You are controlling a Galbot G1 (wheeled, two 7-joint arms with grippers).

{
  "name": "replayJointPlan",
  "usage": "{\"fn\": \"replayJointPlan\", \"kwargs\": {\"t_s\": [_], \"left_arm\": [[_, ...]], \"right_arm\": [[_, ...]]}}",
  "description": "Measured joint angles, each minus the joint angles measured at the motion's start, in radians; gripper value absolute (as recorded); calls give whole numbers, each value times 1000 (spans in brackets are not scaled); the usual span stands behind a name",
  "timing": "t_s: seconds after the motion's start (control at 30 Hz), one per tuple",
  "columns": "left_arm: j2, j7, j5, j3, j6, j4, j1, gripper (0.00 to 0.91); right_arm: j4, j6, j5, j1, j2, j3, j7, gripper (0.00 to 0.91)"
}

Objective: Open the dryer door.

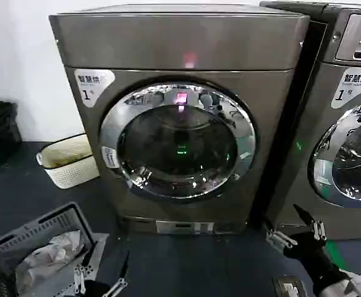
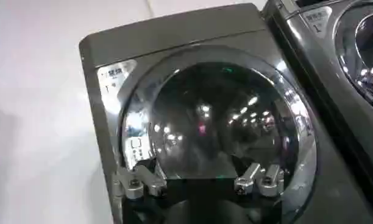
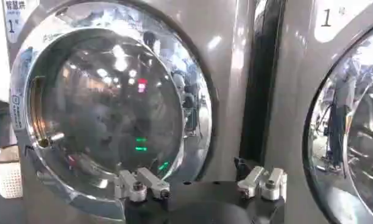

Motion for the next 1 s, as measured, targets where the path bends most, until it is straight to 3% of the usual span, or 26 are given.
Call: {"fn": "replayJointPlan", "kwargs": {"t_s": [0.13, 0.5, 1.0], "left_arm": [[1, 0, 0, -1, 0, -7, 3, 907], [5, 3, 0, -10, 2, -25, 16, 907], [-3, 5, 17, -21, 2, -61, 49, 907]], "right_arm": [[-40, 31, 40, 33, -32, -25, 4, 907], [-163, 94, 44, 170, -138, -152, 19, 907], [-305, 128, 77, 385, -244, -366, 26, 907]]}}
